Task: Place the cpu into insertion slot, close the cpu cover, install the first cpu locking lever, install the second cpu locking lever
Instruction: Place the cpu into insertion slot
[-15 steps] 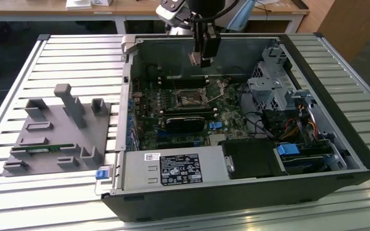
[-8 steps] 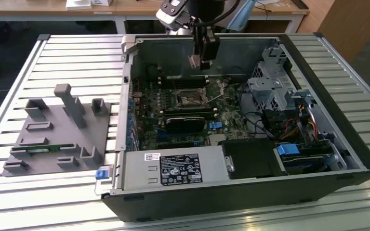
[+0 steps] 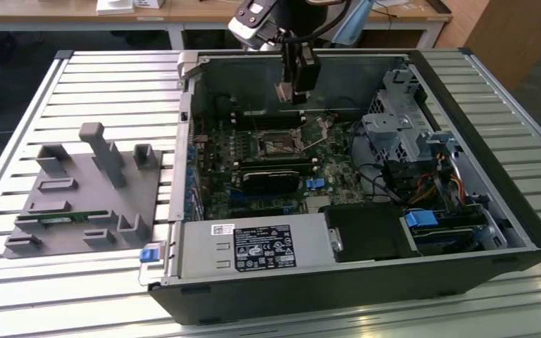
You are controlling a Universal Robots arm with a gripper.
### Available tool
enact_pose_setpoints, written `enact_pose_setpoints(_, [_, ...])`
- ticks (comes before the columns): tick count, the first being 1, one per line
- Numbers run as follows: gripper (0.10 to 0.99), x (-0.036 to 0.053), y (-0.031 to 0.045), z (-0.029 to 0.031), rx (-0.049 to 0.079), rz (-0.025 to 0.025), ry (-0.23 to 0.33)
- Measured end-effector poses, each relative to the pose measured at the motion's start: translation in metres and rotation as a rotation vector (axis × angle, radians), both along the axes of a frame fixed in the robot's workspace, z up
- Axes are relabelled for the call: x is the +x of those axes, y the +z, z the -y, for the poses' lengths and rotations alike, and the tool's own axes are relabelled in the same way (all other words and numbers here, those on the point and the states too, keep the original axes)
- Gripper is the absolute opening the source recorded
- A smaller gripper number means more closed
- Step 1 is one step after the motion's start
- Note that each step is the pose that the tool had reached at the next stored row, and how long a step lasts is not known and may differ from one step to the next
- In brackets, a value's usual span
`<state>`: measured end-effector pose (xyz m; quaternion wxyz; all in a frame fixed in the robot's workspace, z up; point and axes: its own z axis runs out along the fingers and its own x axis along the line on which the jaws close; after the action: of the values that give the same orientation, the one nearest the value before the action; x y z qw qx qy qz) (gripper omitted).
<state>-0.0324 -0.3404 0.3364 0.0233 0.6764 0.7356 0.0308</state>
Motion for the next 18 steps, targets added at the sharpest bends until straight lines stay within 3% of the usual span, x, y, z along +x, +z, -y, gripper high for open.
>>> enact_pose_setpoints(18, [0.541, 0.0, -0.0093, 0.0, 0.0, -0.0016, 0.0])
